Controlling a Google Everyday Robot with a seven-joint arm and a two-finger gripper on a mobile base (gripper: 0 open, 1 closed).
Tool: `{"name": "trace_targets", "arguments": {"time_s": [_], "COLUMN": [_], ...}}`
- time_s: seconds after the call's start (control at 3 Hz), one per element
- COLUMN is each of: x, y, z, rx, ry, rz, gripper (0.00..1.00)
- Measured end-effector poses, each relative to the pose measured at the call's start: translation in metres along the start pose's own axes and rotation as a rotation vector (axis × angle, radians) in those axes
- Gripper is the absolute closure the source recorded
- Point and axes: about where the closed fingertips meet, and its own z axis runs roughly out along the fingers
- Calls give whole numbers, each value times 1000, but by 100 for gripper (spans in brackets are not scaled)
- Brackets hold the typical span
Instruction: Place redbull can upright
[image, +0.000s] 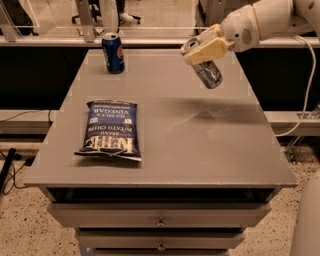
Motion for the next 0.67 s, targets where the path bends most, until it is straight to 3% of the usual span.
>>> {"name": "trace_targets", "arguments": {"time_s": [0.33,0.67], "x": [7,17], "y": [-3,-4], "z": [-15,-36], "rx": [-67,-78], "ry": [-162,-259], "rz": [15,48], "gripper": [100,100]}}
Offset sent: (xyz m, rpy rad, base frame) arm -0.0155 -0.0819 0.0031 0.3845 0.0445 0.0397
